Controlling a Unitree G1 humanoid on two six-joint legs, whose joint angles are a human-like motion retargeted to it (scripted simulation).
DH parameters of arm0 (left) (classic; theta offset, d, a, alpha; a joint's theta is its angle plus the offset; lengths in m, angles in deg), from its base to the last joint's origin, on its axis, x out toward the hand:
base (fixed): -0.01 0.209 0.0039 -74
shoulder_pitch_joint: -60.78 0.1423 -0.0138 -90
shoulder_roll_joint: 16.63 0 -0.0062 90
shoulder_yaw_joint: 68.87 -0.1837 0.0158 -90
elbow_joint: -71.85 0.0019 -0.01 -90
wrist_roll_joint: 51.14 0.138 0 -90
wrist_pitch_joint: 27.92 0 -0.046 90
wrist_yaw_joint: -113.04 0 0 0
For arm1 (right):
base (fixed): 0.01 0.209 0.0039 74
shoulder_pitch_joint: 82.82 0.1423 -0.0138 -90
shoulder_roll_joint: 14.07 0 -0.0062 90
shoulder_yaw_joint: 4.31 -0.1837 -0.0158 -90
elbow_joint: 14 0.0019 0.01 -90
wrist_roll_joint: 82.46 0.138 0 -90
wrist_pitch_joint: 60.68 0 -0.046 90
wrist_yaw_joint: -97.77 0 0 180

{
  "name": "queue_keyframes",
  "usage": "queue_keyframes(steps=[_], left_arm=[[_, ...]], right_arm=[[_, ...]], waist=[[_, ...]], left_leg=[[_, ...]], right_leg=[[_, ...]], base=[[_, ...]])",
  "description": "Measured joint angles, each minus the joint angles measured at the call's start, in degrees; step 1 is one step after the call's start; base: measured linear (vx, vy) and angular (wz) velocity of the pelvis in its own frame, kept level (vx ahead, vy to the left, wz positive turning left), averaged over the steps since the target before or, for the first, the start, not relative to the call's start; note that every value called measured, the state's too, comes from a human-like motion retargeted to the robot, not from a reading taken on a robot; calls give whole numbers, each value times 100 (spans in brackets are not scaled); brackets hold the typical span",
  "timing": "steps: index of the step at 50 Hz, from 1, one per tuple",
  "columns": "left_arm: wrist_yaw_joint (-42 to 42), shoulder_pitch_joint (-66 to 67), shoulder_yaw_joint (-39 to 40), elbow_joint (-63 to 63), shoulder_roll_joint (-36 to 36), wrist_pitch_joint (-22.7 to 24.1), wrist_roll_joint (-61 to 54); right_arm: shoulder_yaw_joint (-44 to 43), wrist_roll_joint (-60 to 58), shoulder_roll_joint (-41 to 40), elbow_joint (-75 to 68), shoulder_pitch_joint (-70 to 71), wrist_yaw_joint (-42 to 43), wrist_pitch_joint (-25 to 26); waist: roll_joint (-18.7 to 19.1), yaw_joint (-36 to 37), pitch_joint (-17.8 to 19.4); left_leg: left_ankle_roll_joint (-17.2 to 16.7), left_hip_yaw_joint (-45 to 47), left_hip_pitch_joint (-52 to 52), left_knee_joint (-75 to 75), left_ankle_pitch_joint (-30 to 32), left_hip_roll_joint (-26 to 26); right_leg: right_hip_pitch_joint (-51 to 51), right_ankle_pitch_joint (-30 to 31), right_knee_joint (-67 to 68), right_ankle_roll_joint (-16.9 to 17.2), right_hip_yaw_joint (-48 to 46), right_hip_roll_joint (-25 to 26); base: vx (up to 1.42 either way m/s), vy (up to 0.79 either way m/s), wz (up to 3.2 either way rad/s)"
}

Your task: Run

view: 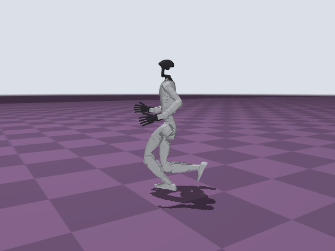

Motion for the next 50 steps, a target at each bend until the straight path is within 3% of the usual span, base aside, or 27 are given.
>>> queue_keyframes(steps=[4, 5, 7, 10, 13, 15, 17, 19, 21, 23, 25, 28, 30, 32, 35, 38, 41, 43, 45, 48, 50], left_arm=[[867, -2024, -313, 339, -84, -129, 434], [962, -2340, -354, 273, -116, -125, 410], [943, -2661, -403, 1, -142, -6, 304], [708, -2757, -624, -398, -128, 329, 314], [472, -2641, -938, -725, -69, 467, 335], [401, -2429, -1077, -728, -112, 446, 341], [312, -2175, -1137, -527, -138, 276, 275], [253, -1905, -1073, -151, -191, 28, 250], [106, -1572, -873, 173, -221, -125, 136], [-132, -974, -652, 209, -156, -123, -74], [-373, -307, -421, 132, -19, -41, -329], [-595, 386, -127, 193, 62, 69, -490], [-619, 661, -1, 232, 18, 35, -583], [-550, 733, -5, 241, -4, 36, -516], [-282, 515, -62, 299, -2, 30, -196], [364, -685, -245, 707, -15, -47, 455], [804, -1841, -462, 811, -108, -69, 653], [848, -2249, -500, 568, -137, -15, 577], [790, -2464, -547, 272, -135, 142, 488], [550, -2521, -812, -144, -96, 389, 528], [390, -2488, -966, -390, -34, 463, 484]], right_arm=[[-120, -289, -351, -1370, -465, 193, 200], [-159, -175, -314, -1569, -694, 155, 193], [-283, 152, -144, -1689, -1214, -19, 149], [-563, 469, 26, -1662, -1997, -311, 65], [-879, 531, 49, -1455, -2418, -227, 27], [-891, 489, 7, -1424, -2413, -111, -3], [-874, 379, 7, -1489, -1988, 155, 28], [-757, 120, -9, -1690, -1178, 445, 137], [-577, -137, -30, -1849, -164, 648, 215], [-432, -156, 9, -1588, 427, 645, 197], [-317, 14, 87, -1061, 643, 524, 126], [-105, 301, 186, -350, 603, 222, -69], [9, 395, 226, -31, 533, 47, -156], [93, 331, 201, 97, 452, -48, -212], [176, -2, 88, -26, 228, -82, -152], [165, -711, -200, -787, 78, 169, 45], [115, -841, -210, -1450, -301, 249, 85], [39, -622, -61, -1579, -701, 111, 49], [-73, -365, 89, -1579, -1138, -91, 32], [-388, -77, 229, -1454, -1794, -368, -5], [-568, 3, 259, -1333, -2026, -374, -1]], waist=[[37, -772, 25], [144, -909, 5], [659, -1007, 41], [1559, -1132, -65], [2170, -965, -163], [2257, -804, -118], [2232, -562, 30], [2161, -206, 225], [2087, 218, 273], [1756, 461, 238], [1135, 551, 239], [488, 703, 41], [153, 629, -99], [57, 545, -111], [-44, 300, -40], [-58, -106, 107], [138, -580, 25], [495, -758, -3], [1048, -872, -37], [1749, -894, -229], [2133, -779, -291]], left_leg=[[0, -397, 1127, -464, -296, -240], [0, -488, 1682, -789, -296, -301], [-438, -693, 2853, -1269, -15, 124], [-1538, -919, 3841, -1314, 1443, 1223], [-2098, -1065, 3843, -295, 2791, 2076], [-1989, -957, 3803, 692, 2967, 2415], [-1690, -937, 3489, 1882, 2583, 2754], [-1160, -911, 2758, 3066, 1769, 3175], [-667, -926, 1579, 3697, 954, 3490], [-384, -801, 632, 3360, 498, 3168], [-343, -431, 191, 2094, 413, 2327], [-750, -128, -143, -439, 767, 1251], [-896, -110, -190, -1853, 977, 526], [-770, -123, -339, -1656, 900, 255], [-157, -110, -404, -358, 427, -16], [0, -308, -19, 350, -240, -12], [-30, -535, 1134, -315, -296, -144], [-368, -731, 2201, -913, -70, 103], [-985, -912, 3093, -1224, 464, 723], [-1881, -1075, 3572, -1011, 1969, 1612], [-2167, -1151, 3569, -364, 2658, 2133]], right_leg=[[-2124, -1011, 1087, -702, 238, -258], [-2556, -1231, 961, -770, 323, -164], [-2970, -1445, -41, -869, 68, 464], [-3204, -1384, -2402, -797, -475, 1716], [-3211, -1106, -3880, -821, -713, 2654], [-3278, -1258, -3381, -1074, -785, 2890], [-3070, -1805, -2669, -1530, -798, 3015], [-2727, -2291, -2269, -1854, -745, 3116], [-2269, -2335, -2492, -1894, -560, 3244], [-1531, -2335, -2658, -1624, -219, 2996], [-606, -2005, -2796, -1057, 75, 2267], [145, -521, -2982, -88, 123, 1338], [339, 163, -2748, 314, 92, 794], [450, 374, -2139, 385, 56, 545], [369, 125, -780, 209, -24, 85], [-717, -563, 641, -446, -62, -241], [-2153, -1283, 848, -871, 80, -231], [-2748, -1528, 138, -978, -56, 183], [-3043, -1586, -1120, -989, -432, 907], [-3228, -1388, -3392, -811, -710, 2026], [-3262, -1194, -4231, -840, -824, 2608]], base=[[-6, 0, 26], [11, 11, -58], [18, 3, -95], [12, -10, -55], [-5, -9, -22], [-10, -3, -15], [-6, -5, 9], [-9, -6, 0], [-8, -2, 3], [6, 5, 89], [15, 8, 142], [9, 9, 96], [-1, 8, 70], [-7, 4, 29], [-4, 1, 3], [-8, -5, 4], [-1, 6, -15], [11, 2, -77], [14, -8, -73], [4, -11, -39], [-7, -7, -30]])
